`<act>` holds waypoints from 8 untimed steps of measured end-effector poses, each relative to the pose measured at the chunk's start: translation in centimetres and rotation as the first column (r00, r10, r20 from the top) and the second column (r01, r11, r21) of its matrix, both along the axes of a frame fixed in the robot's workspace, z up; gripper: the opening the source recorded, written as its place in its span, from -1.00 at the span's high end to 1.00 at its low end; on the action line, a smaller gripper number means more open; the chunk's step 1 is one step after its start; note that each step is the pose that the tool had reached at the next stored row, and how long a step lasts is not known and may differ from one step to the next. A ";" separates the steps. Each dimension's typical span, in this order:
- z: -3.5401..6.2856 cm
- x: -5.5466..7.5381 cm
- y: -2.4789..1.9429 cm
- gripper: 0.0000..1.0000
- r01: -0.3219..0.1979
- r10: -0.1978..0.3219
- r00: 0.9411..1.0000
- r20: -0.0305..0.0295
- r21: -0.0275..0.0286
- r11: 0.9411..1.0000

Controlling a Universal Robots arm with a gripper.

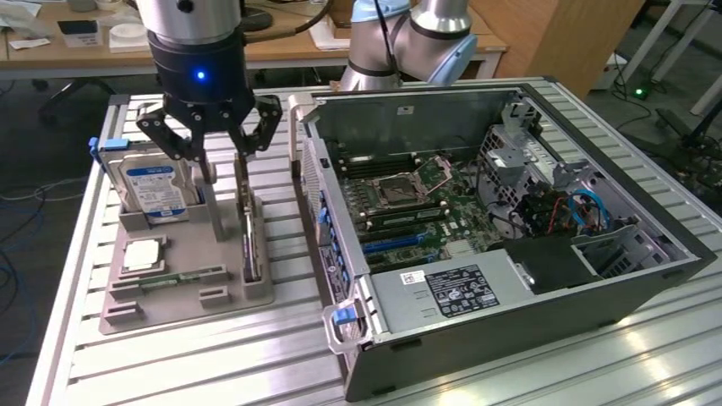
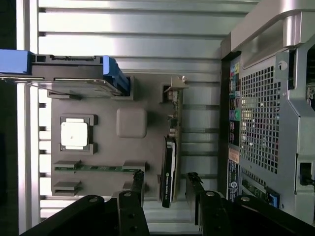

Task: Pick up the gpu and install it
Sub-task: 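Pick up the gpu and move the gpu toward the slot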

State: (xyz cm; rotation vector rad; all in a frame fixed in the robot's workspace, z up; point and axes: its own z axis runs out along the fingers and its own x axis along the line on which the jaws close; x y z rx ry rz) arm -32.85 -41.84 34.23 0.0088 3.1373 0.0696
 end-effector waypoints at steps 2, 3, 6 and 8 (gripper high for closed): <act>-0.16 0.0 -0.15 0.05 0.000 0.000 1.000 0.000 -0.001 1.000; -0.21 0.0 -0.20 0.05 0.000 0.000 1.000 0.000 -0.003 1.000; -0.39 0.0 -0.40 0.05 0.000 0.000 1.000 0.000 -0.007 1.000; -0.56 0.0 -0.54 0.05 0.000 0.000 1.000 0.000 -0.007 1.000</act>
